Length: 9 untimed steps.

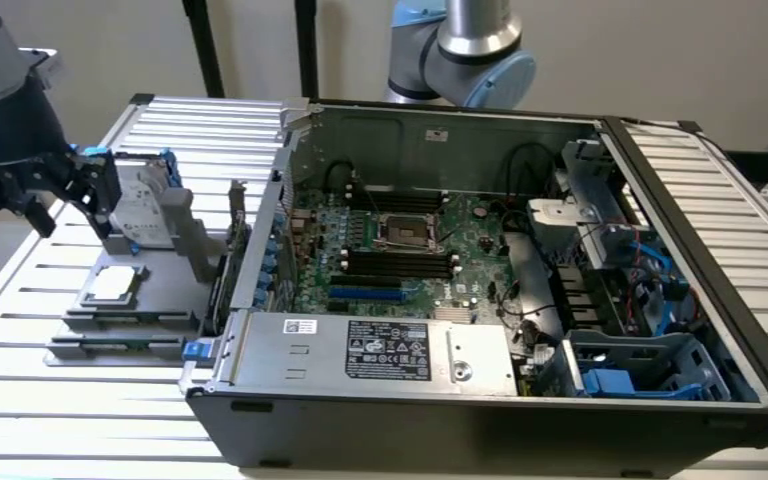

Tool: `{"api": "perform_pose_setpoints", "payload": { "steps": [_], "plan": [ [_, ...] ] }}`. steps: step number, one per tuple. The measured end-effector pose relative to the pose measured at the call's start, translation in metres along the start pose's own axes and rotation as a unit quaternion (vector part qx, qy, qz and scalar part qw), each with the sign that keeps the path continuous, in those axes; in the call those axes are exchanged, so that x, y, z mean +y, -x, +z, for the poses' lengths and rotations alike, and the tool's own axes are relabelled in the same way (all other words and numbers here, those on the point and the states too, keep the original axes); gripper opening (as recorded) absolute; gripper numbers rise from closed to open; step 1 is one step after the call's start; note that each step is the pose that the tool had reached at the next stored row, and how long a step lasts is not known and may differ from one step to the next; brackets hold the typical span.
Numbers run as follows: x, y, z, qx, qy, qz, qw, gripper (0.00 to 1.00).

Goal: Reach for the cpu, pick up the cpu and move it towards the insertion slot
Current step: 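Pick up the cpu and move it towards the insertion slot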

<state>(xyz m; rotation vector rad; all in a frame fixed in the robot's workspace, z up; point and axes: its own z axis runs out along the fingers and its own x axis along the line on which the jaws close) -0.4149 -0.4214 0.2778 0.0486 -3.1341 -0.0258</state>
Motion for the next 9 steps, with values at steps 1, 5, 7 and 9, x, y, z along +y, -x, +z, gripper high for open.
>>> {"api": "perform_pose_setpoints", "payload": {
  "steps": [1, 5, 7, 9],
  "plan": [
    [-0.0004, 0.0, 0.0019, 0.0, 0.0, 0.0, 1.0, 0.65],
    [-0.0015, 0.001, 0.0091, -0.0001, 0.0007, 0.0, 1.0, 0.65],
    [-0.0021, 0.001, 0.0127, -0.0001, 0.0018, 0.0, 1.0, 0.65],
    [-0.0025, 0.001, 0.0164, -0.0001, 0.0031, 0.0, 1.0, 0.65]
  ]
}}
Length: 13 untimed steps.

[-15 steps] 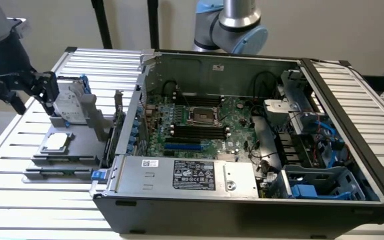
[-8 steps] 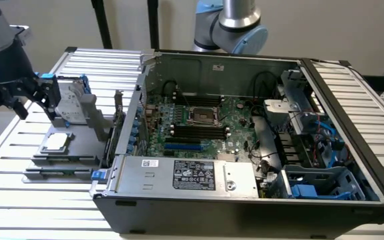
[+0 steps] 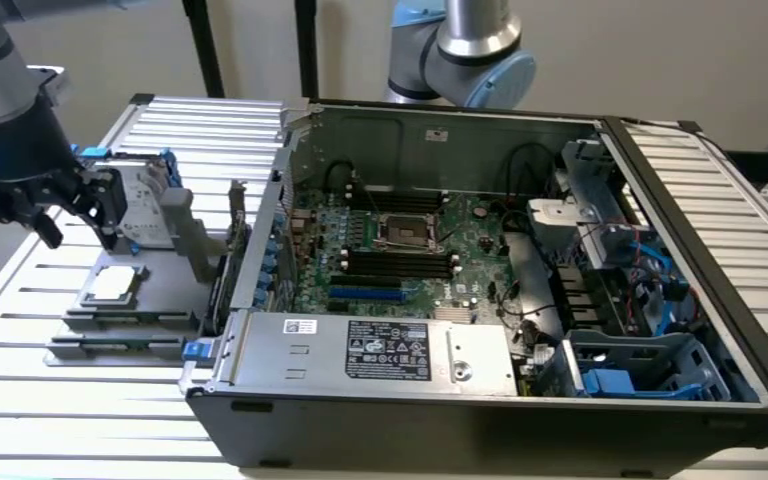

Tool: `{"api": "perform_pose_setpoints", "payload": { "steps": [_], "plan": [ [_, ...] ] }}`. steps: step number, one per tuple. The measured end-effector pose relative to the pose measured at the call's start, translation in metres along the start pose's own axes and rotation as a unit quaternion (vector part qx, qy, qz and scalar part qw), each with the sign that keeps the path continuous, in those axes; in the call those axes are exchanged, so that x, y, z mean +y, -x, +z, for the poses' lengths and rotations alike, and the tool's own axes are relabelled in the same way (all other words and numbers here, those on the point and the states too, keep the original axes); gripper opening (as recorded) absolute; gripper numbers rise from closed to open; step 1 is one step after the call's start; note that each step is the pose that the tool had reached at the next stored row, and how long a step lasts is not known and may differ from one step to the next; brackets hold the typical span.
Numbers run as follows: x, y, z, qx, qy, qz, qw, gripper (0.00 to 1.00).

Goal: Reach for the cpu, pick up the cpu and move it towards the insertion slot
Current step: 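Pick up the cpu and move it towards the insertion slot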

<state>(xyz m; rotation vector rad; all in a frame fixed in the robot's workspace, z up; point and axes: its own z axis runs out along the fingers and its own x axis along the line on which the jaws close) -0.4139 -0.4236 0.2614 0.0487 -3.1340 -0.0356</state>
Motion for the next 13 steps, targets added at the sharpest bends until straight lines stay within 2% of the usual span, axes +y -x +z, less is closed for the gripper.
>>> {"api": "perform_pose_setpoints", "payload": {
  "steps": [7, 13],
  "plan": [
    [-0.0021, 0.0, 0.0126, -0.0001, 0.0031, 0.0, 1.0, 0.65],
    [-0.0035, 0.0, 0.0235, -0.0002, 0.0042, 0.0, 1.0, 0.65]
  ]
}}
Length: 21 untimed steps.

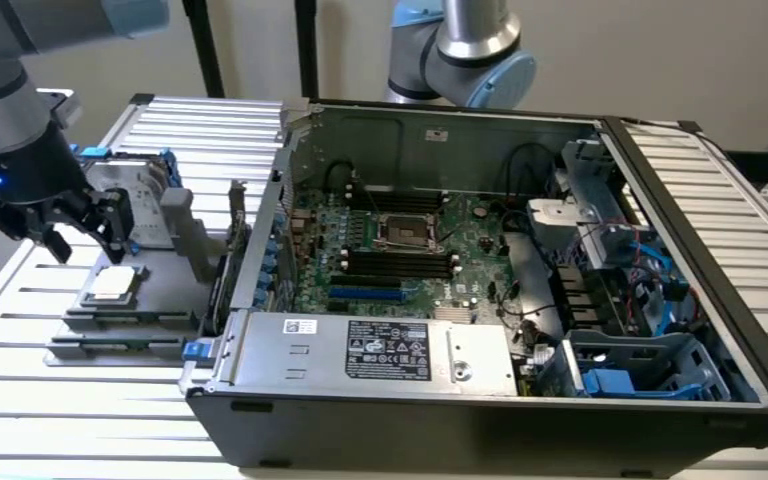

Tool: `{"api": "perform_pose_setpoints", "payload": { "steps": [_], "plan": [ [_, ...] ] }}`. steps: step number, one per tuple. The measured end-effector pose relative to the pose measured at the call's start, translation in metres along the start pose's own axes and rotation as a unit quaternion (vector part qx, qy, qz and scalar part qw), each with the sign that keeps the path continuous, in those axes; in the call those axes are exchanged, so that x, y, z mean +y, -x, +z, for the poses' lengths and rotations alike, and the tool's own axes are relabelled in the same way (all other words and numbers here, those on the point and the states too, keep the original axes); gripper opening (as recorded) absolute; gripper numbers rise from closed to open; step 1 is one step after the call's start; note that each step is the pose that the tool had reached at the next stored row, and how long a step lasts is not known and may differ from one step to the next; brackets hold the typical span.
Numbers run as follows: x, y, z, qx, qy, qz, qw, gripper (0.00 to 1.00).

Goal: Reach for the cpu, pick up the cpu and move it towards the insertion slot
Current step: 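Pick up the cpu and move it towards the insertion slot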

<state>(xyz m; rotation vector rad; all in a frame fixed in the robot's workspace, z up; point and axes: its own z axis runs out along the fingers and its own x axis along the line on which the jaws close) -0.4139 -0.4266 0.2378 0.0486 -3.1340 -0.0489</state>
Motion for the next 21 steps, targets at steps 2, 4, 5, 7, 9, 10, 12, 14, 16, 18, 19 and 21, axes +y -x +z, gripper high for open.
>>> {"api": "perform_pose_setpoints", "payload": {
  "steps": [2, 4, 5, 7, 9, 10, 12, 14, 16, 18, 19, 21],
  "plan": [
    [-0.0003, 0.0, 0.0037, 0.0, 0.0, 0.0, 1.0, 0.65],
    [-0.0004, 0.0, 0.0074, -0.0001, 0.0, 0.0, 1.0, 0.65],
    [-0.0005, 0.0, 0.0092, -0.0001, 0.0, 0.0, 1.0, 0.65],
    [-0.0006, 0.0, 0.0129, -0.0003, 0.0, 0.0, 1.0, 0.65],
    [-0.0007, 0.0, 0.0165, -0.0007, 0.0, 0.0, 1.0, 0.65],
    [-0.0007, 0.0, 0.0182, -0.0008, 0.0, 0.0, 1.0, 0.65],
    [-0.0008, 0.0, 0.0218, -0.0012, -0.0001, 0.0, 1.0, 0.65],
    [-0.001, 0.0, 0.0255, -0.0018, 0.0, 0.0, 1.0, 0.65],
    [-0.0011, 0.0, 0.0293, -0.0024, 0.0, 0.0, 1.0, 0.65],
    [-0.0012, 0.0, 0.0328, -0.003, 0.0, 0.0, 1.0, 0.65],
    [-0.0012, 0.0, 0.034, -0.0031, -0.0001, 0.0, 1.0, 0.65],
    [-0.0013, 0.0, 0.036, -0.0031, -0.0001, 0.0, 1.0, 0.65]
  ]
}}
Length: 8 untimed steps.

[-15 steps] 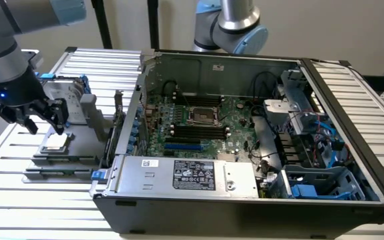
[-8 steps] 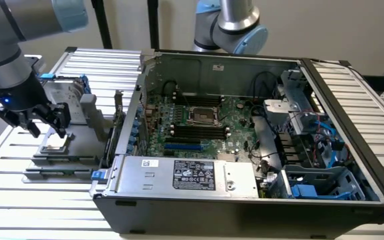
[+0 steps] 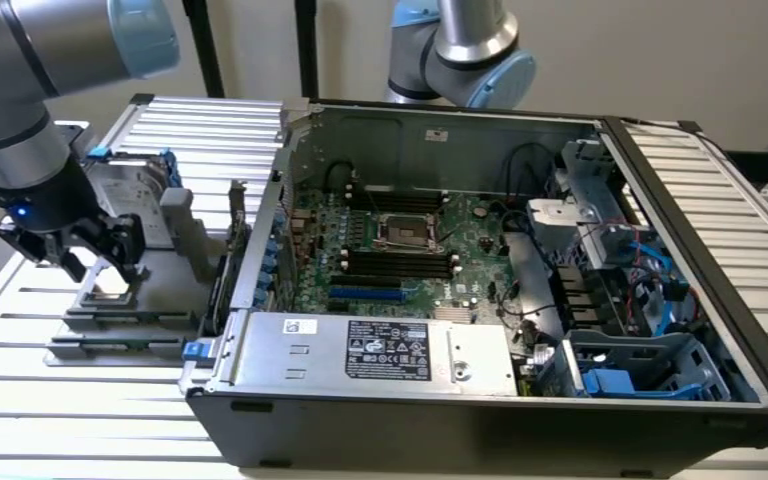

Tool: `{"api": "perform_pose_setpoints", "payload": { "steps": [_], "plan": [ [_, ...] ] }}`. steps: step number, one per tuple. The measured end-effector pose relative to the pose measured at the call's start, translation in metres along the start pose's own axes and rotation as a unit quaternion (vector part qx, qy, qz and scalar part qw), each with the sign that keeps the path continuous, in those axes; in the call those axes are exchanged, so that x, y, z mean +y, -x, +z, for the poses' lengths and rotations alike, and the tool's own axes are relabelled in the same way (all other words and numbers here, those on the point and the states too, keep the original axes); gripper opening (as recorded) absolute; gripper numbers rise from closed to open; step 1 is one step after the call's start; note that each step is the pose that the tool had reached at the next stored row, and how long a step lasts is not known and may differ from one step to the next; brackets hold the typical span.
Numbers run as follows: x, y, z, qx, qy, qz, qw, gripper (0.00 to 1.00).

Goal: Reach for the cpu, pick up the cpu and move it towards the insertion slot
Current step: 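Pick up the cpu and move it towards the insertion slot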

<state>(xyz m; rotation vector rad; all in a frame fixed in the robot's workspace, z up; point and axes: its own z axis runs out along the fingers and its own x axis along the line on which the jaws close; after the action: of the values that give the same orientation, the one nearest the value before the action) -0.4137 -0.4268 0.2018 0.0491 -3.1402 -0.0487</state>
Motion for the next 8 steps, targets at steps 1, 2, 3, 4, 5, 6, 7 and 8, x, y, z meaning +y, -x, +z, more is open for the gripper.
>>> {"api": "perform_pose_setpoints", "payload": {
  "steps": [1, 2, 3, 4, 5, 6, 7, 8],
  "plan": [
    [0.0, 0.0, 0.001, -0.0001, 0.0, 0.0, 1.0, 0.65],
    [0.0, 0.0001, 0.0019, -0.0001, 0.0, 0.0, 1.0, 0.65],
    [0.0, 0.0002, 0.0026, -0.0002, 0.0, 0.0, 1.0, 0.65],
    [-0.0001, 0.0004, 0.0032, -0.0001, 0.0, 0.0, 1.0, 0.65],
    [-0.0001, 0.0006, 0.0037, -0.0002, 0.0, 0.0, 1.0, 0.65],
    [-0.0001, 0.0009, 0.0042, -0.0002, 0.0, 0.0, 1.0, 0.65],
    [-0.0002, 0.0012, 0.0049, -0.0003, 0.0, 0.0, 1.0, 0.65],
    [-0.0002, 0.0016, 0.0055, -0.0003, 0.0, 0.0, 1.0, 0.65]
  ]
}}
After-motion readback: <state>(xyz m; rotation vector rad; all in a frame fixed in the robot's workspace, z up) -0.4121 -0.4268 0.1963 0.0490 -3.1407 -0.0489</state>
